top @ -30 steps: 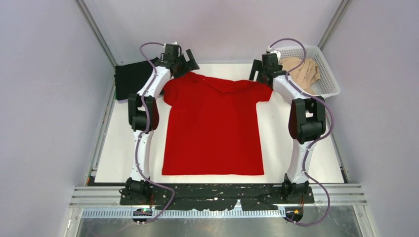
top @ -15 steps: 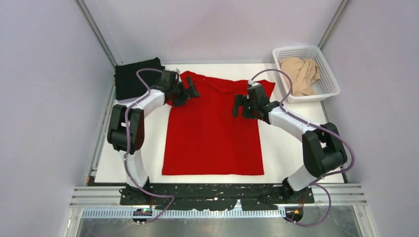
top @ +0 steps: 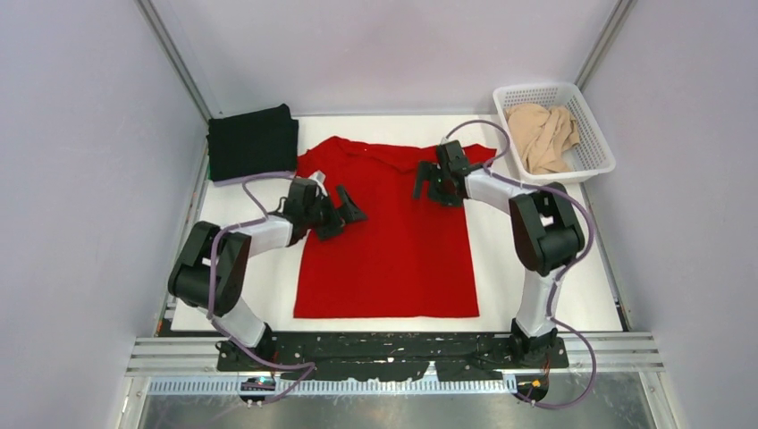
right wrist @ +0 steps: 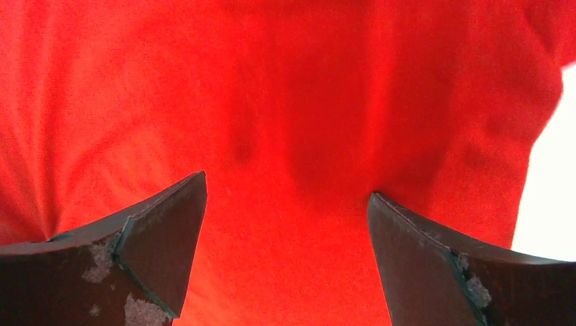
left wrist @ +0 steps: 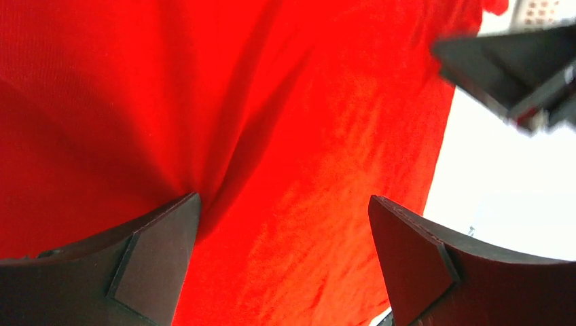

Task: Fold and stack the t-shirts
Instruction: Flatten out the tshirt

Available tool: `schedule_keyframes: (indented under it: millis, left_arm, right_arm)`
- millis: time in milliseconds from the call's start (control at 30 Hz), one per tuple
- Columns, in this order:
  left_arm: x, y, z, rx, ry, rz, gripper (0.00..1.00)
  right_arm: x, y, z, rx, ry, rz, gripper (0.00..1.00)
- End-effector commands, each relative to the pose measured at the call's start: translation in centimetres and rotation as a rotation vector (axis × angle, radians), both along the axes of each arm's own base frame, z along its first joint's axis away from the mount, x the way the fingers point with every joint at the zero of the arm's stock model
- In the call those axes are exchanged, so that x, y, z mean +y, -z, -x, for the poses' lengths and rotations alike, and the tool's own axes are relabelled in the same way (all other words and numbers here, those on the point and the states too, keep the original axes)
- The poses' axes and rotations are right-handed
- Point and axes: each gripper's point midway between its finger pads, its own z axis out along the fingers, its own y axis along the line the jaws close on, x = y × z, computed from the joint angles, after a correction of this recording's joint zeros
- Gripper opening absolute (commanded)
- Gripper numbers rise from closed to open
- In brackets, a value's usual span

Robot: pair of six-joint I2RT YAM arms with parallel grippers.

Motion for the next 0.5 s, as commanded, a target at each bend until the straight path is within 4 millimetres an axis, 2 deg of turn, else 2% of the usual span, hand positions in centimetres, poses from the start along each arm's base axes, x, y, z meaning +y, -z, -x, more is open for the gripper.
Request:
schedule_keyframes:
  millis: [0,100,200,233,267,300,333,367,400,467]
  left_arm:
    - [-1.8,4.9,8.5,0.223,0.028,0.042,0.99]
    - [-4.5,5.7,12.4,0.261,0.053,0.08,1.0]
    - [-9.1,4.1,14.4,0.229,0.155,0.172,0.99]
    - [-10.7,3.3,14.5,0.207,0.198,0.184,1.0]
    - [-12.1,2.7,14.7,0.192,0.239,0.183,1.0]
    - [-13.4,2.2,14.7,0.185,0.277,0.174,1.0]
    - [-14.7,1.6,14.6,0.176,0.309,0.17,1.0]
    - [-16.3,0.6,14.4,0.155,0.336,0.174,1.0]
    - [-17.3,0.1,14.2,0.145,0.346,0.176,1.0]
    - [-19.3,-1.2,13.6,0.099,0.369,0.189,1.0]
  right_arm:
    - [1.9,-0.1,-3.8,0.005,-0.006,-0.035,0.95]
    - [3.6,0.4,-6.6,0.029,-0.033,-0.042,0.95]
    - [6.1,0.6,-9.9,0.018,-0.069,-0.072,0.96]
    - [6.8,0.9,-10.1,0.035,-0.085,-0.07,0.95]
    - [8.1,0.4,-11.8,0.008,-0.111,-0.093,0.95]
    - [8.8,0.7,-11.8,0.025,-0.133,-0.092,0.95]
    - [10.5,0.4,-13.1,-0.001,-0.163,-0.119,0.96]
    - [11.6,0.4,-13.1,0.006,-0.197,-0.146,0.95]
    - [13.1,0.2,-13.9,-0.019,-0.227,-0.176,0.95]
    - [15.8,-0.7,-14.2,-0.059,-0.306,-0.25,0.95]
